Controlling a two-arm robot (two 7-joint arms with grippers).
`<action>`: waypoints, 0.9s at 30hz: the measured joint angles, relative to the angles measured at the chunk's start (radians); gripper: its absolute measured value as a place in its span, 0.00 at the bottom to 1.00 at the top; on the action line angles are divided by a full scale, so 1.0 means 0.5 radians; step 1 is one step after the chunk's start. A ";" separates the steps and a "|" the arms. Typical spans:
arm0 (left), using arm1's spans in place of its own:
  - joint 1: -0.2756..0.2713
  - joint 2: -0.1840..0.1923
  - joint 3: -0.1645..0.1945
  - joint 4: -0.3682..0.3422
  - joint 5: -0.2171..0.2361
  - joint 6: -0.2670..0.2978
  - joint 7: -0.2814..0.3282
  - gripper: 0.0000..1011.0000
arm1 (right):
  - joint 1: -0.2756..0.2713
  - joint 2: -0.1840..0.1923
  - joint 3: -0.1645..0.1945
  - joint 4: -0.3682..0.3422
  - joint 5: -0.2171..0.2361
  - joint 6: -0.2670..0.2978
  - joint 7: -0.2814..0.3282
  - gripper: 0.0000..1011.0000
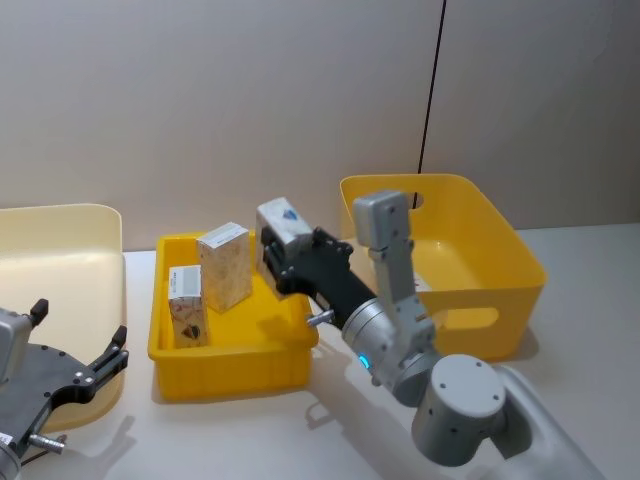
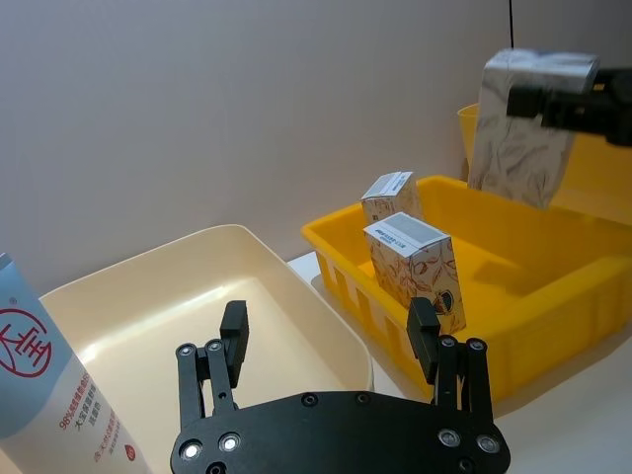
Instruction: Bimanual collaborative sorting of washing and personal care products
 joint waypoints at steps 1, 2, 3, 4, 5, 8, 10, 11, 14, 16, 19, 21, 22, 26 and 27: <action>0.000 0.000 0.000 0.000 0.000 0.000 0.000 0.99 | -0.002 0.003 0.007 -0.008 0.001 -0.013 0.002 0.40; 0.000 0.000 0.000 0.000 0.000 0.000 0.000 0.99 | -0.002 0.003 0.007 -0.008 0.001 -0.013 0.002 0.40; 0.000 0.000 0.000 0.000 0.000 0.000 0.000 0.99 | -0.004 0.007 0.024 -0.027 0.003 -0.038 0.003 0.40; 0.000 0.000 0.000 0.000 0.000 0.000 0.000 0.99 | -0.005 0.010 0.033 -0.037 0.005 -0.054 0.003 0.40; 0.000 0.000 0.000 0.000 0.000 0.000 0.000 0.99 | -0.010 0.016 0.052 -0.061 0.006 -0.081 0.004 0.40; 0.000 0.000 0.000 0.000 0.000 0.000 0.000 0.99 | -0.022 0.028 0.091 -0.103 0.007 -0.131 -0.005 0.40; 0.000 0.000 0.000 0.000 0.000 0.000 0.000 0.99 | -0.032 0.036 0.114 -0.130 0.006 -0.148 -0.015 0.40; 0.000 0.000 0.000 0.000 0.000 0.000 0.000 0.99 | -0.042 0.041 0.135 -0.155 0.004 -0.164 -0.029 0.40; 0.000 0.000 0.000 0.000 0.000 0.000 0.000 0.99 | -0.069 0.053 0.178 -0.206 -0.008 -0.175 -0.063 0.40; 0.000 0.000 0.000 0.000 0.000 0.000 0.000 0.99 | -0.083 0.059 0.196 -0.232 -0.018 -0.175 -0.086 0.40; 0.000 0.000 0.000 0.000 0.000 0.000 0.000 0.99 | -0.118 0.067 0.236 -0.284 -0.040 -0.161 -0.130 0.40; 0.000 0.000 0.000 0.000 0.000 0.000 0.000 0.99 | -0.146 0.073 0.264 -0.324 -0.062 -0.135 -0.171 0.40; 0.000 0.000 0.000 0.000 0.000 0.000 0.000 0.99 | -0.155 0.074 0.272 -0.335 -0.068 -0.126 -0.183 0.40; 0.000 0.000 0.000 0.000 0.000 0.000 0.000 0.99 | -0.202 0.079 0.312 -0.391 -0.104 -0.060 -0.252 0.40; 0.000 0.000 0.000 0.000 0.000 0.000 0.000 0.99 | -0.210 0.080 0.320 -0.402 -0.111 -0.046 -0.264 0.40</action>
